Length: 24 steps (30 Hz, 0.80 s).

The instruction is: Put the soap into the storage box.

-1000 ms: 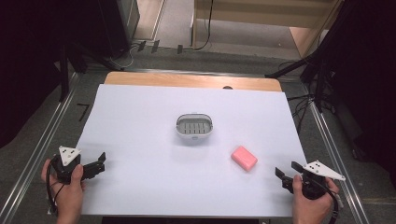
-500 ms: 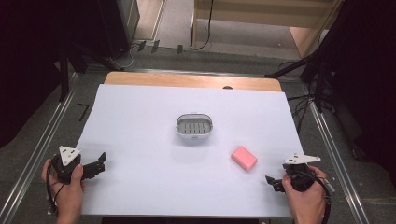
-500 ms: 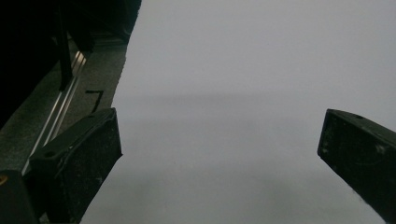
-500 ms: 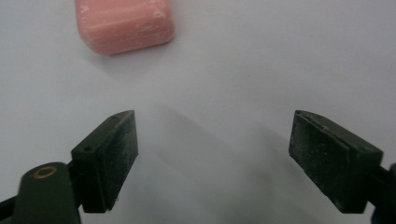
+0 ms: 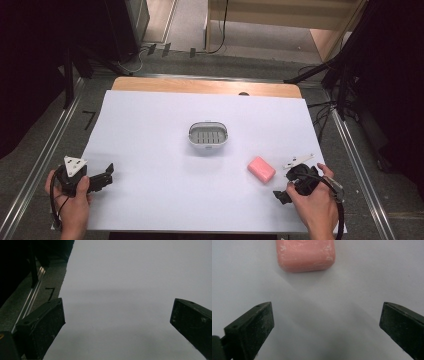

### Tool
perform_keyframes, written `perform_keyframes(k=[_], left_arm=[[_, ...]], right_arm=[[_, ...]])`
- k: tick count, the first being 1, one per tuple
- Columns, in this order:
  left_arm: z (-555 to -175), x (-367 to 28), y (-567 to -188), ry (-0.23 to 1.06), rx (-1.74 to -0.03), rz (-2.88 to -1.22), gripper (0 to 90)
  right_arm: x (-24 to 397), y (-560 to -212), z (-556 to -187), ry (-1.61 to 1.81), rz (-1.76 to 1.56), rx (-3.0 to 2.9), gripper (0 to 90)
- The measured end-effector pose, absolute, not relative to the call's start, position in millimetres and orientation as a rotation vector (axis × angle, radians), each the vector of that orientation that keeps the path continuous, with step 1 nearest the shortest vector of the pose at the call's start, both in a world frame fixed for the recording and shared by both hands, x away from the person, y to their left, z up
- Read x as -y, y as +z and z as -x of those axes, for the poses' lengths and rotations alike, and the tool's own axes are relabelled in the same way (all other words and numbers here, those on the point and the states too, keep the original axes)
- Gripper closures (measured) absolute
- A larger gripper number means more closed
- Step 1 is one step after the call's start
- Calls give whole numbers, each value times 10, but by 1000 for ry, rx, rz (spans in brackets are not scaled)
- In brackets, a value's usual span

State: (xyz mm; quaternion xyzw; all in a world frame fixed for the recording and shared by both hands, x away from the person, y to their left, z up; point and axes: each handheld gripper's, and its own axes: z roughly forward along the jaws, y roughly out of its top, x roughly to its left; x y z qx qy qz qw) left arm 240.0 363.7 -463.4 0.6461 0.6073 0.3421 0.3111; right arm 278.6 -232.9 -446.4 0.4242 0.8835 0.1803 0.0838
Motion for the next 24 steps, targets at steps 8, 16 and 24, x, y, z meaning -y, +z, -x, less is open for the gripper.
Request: perform_keyframes(k=[8,16,24], left_arm=[[-2409,-3638,-4636,893,-1608,-1711,1],[-2424,-3639,-4640,885,-1621,-1717,1],[-2417,-3642,-4637,883,-1615,-1717,1]], right_arm=[[2198,-4458,-2849,529,-1241,-2658,0],[2020,-4469,-2949,499,-1200,-2716,0],[1894,-4417,-3033,493,-1181,-2749,0]])
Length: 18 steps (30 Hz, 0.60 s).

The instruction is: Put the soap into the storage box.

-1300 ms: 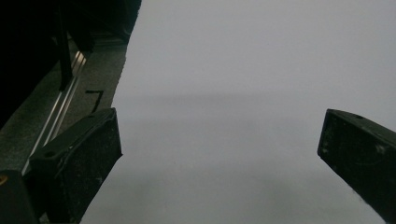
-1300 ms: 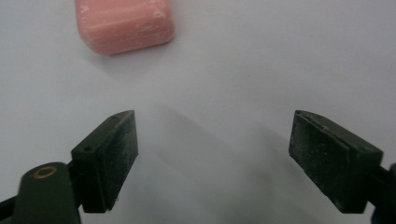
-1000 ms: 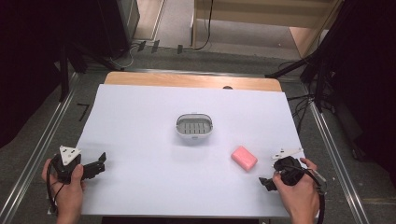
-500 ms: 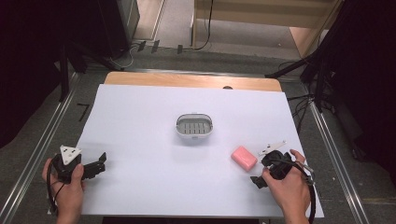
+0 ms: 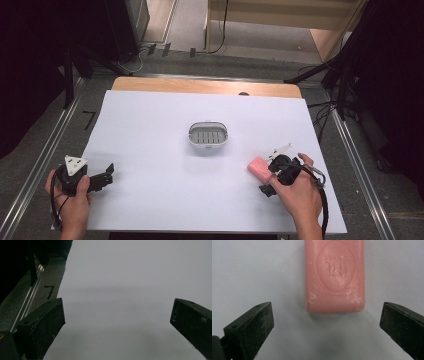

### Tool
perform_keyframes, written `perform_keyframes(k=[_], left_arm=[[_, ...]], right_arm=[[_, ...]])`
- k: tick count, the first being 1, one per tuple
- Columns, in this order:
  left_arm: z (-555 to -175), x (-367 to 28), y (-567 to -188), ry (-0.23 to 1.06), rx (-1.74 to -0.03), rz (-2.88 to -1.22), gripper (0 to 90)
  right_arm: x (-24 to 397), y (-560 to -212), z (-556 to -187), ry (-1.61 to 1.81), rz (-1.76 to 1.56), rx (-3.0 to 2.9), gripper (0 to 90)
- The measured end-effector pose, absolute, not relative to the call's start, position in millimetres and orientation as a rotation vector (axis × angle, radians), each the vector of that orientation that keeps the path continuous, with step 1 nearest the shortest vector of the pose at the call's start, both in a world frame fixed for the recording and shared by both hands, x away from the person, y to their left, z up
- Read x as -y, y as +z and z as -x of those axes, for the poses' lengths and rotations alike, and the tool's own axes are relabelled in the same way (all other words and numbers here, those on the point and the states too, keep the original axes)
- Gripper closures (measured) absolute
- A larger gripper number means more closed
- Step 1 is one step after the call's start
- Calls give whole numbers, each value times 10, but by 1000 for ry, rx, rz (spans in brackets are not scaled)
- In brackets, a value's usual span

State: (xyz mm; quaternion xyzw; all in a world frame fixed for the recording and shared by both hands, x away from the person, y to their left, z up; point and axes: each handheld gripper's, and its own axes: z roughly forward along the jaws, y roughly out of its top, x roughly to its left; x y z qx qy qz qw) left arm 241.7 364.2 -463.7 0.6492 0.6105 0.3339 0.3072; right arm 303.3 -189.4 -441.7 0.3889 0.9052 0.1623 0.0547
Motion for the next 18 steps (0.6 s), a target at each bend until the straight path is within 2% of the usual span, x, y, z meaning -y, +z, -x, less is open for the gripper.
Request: perform_keyframes(k=[16,18], left_arm=[[-2422,-3645,-4637,877,-1620,-1719,1],[-2423,-3645,-4638,878,-1620,-1719,1]], right_arm=[[1676,-4457,-3178,479,-1178,-2787,80],[1672,-4453,-3196,474,-1187,-2780,113]])
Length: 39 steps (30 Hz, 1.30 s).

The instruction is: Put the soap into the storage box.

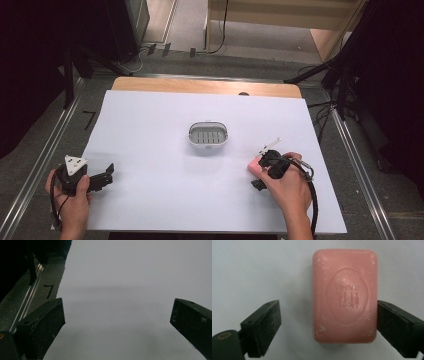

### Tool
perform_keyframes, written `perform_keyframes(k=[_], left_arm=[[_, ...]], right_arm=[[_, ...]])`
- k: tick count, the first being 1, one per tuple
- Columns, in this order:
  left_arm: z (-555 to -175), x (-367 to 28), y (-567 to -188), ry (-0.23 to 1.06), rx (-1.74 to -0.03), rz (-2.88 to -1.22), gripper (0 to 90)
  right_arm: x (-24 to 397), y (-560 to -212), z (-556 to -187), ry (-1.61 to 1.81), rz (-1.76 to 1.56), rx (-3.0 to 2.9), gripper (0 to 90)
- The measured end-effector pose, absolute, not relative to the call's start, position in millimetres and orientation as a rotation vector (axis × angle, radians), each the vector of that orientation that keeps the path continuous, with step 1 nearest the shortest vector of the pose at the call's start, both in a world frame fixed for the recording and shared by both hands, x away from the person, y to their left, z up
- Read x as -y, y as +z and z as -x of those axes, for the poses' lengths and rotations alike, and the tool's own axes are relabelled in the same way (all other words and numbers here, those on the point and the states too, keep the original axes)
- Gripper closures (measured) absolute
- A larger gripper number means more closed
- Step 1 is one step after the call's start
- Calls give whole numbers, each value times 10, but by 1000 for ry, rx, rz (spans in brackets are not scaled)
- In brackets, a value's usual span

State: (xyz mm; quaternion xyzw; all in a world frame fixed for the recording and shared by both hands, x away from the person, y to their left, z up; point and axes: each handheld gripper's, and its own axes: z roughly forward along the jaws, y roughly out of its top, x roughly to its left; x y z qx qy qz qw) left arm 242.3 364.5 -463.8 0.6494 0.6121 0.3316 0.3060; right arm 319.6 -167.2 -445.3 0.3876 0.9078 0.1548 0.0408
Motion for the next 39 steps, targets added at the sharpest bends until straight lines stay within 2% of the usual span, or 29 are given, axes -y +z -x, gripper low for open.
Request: perform_keyframes(k=[4,10,18,39], left_arm=[[-2423,-3645,-4638,875,-1620,-1719,1],[-2424,-3647,-4638,874,-1619,-1719,1],[-2426,-3647,-4639,871,-1618,-1721,1],[-2430,-3646,-4641,868,-1615,-1725,1]], right_arm=[[1682,-4458,-3239,479,-1191,-2777,167],[1698,-4464,-3302,481,-1216,-2767,303],[1693,-4485,-3392,475,-1226,-2790,370],[1608,-4373,-3542,465,-1078,-2881,387]])
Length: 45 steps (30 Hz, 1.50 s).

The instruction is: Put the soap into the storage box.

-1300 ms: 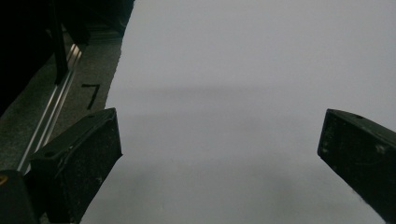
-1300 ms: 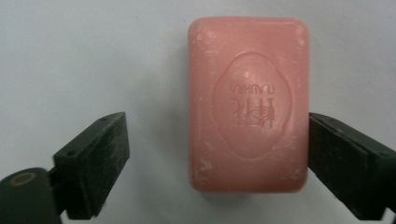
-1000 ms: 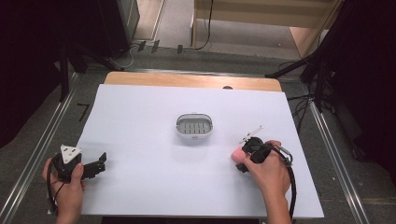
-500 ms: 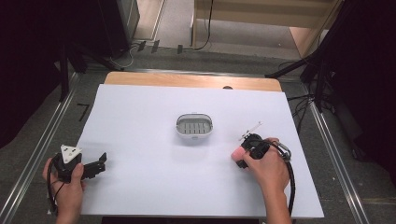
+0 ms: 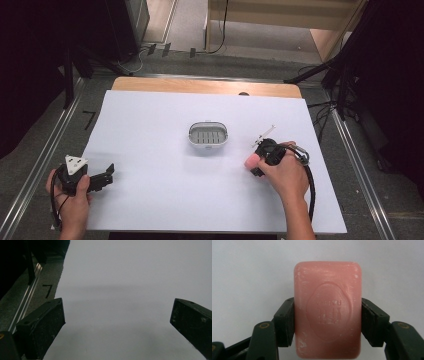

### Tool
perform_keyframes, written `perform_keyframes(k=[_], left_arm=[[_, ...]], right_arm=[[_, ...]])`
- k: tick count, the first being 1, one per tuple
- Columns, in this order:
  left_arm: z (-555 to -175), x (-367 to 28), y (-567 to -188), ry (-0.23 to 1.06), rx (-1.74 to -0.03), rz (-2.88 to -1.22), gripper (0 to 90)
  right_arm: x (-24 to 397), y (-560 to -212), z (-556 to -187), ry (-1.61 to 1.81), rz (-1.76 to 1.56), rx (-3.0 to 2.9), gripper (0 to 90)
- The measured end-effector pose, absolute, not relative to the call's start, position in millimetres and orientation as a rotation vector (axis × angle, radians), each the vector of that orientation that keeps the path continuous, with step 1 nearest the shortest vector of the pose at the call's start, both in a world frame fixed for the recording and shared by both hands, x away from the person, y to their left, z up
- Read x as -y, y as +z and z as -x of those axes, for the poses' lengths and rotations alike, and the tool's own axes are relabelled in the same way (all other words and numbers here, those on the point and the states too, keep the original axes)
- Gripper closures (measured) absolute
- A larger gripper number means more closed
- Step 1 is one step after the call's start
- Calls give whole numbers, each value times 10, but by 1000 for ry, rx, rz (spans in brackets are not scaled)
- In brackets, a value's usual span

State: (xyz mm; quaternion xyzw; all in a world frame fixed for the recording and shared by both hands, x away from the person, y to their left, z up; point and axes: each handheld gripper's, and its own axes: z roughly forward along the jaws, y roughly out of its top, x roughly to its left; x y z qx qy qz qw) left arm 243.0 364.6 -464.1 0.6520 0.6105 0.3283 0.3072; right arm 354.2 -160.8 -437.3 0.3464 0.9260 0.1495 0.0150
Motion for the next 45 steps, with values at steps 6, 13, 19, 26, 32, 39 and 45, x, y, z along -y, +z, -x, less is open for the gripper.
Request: perform_keyframes(k=[6,13,19,26,32,39,45], left_arm=[[-2430,-3644,-4641,870,-1614,-1725,1],[-2428,-3638,-4642,877,-1617,-1721,29],[-2426,-3641,-4641,882,-1622,-1715,29],[-2427,-3635,-4641,884,-1618,-1724,0],[-2428,-3637,-4641,881,-1620,-1722,0],[-2430,-3639,-4641,877,-1620,-1726,0],[-2432,-3638,-4641,876,-1620,-1730,0]], right_arm=[[1521,-4251,-3656,458,-999,-2921,388],[1423,-4132,-3829,433,-880,-2957,388],[1357,-4057,-3926,422,-817,-2978,389],[1275,-3933,-4015,505,-731,-2976,389],[1236,-3821,-4105,497,-701,-2970,389],[1124,-3744,-4179,518,-623,-2988,389],[993,-3718,-4243,530,-550,-2994,389]])
